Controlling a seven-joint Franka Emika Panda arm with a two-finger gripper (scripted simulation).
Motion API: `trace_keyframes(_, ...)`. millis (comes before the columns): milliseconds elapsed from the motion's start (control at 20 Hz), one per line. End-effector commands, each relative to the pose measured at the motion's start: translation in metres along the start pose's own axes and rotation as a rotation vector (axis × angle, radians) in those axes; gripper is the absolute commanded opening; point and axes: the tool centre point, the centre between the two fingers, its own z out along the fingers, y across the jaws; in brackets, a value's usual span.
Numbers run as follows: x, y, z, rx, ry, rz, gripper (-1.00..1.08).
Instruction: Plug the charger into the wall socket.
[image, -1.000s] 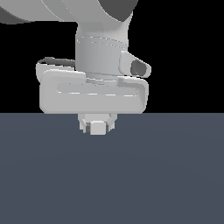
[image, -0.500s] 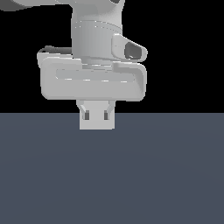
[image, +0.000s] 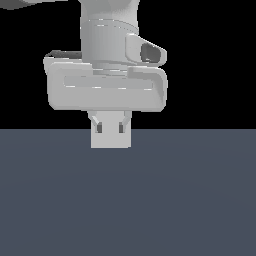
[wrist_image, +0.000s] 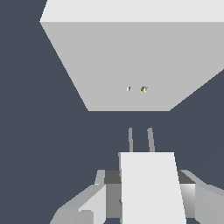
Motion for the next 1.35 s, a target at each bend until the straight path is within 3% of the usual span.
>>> trace_keyframes(0, 0.0, 0.0, 0.0, -0.001, 0.0, 0.001, -1.0)
trace_keyframes(1300, 0.047, 0.0, 0.018, -0.001, -0.001, 0.001, -1.0)
